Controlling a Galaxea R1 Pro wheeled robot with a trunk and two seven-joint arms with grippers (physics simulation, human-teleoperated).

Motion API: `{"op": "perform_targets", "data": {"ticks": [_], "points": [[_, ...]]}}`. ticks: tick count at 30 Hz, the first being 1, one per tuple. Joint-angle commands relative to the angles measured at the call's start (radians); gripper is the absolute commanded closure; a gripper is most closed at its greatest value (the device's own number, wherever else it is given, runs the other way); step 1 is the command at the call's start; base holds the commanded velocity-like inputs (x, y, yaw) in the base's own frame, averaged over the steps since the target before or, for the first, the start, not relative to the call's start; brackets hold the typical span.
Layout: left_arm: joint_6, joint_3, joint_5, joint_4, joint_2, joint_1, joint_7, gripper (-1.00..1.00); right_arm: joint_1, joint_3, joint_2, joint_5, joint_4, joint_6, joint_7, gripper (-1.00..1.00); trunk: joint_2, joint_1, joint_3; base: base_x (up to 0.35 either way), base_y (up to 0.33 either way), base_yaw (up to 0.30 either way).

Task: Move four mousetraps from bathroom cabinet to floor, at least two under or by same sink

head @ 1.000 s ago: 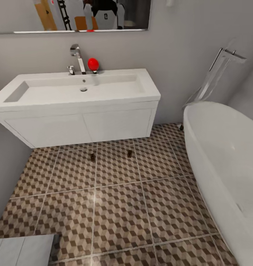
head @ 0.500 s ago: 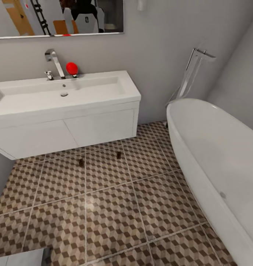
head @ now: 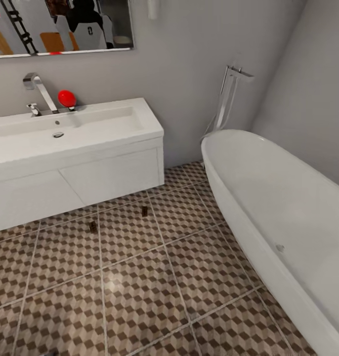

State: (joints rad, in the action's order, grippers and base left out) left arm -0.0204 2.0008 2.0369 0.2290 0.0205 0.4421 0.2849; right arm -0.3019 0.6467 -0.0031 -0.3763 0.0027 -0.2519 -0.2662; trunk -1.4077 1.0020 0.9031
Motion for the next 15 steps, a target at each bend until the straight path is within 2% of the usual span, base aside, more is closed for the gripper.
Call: {"op": "perform_targets", "data": {"ticks": [1,4,15], "points": [[-0.002,0.006,0.003,0.005,0.001,0.001,0.007,-1.00,0.000,0.008,0.000,-0.009,0.000,-0.002,-0.001,-1.00,0.000,0.000,0.000,0.000,0.000,-0.255],[-0.002,0.006,0.003,0.004,0.001,0.001,0.007,-1.00,0.000,0.008,0.000,-0.009,0.000,-0.001,0.000,-1.00,0.000,0.000,-0.003,0.000,0.000,-0.255],[0.000,0.006,0.003,0.009,0.001,0.001,0.006,-1.00,0.000,0.008,-0.005,-0.010,0.000,0.003,0.100,-1.00,0.000,0.000,-0.013,0.000,0.000,-0.255]]}}
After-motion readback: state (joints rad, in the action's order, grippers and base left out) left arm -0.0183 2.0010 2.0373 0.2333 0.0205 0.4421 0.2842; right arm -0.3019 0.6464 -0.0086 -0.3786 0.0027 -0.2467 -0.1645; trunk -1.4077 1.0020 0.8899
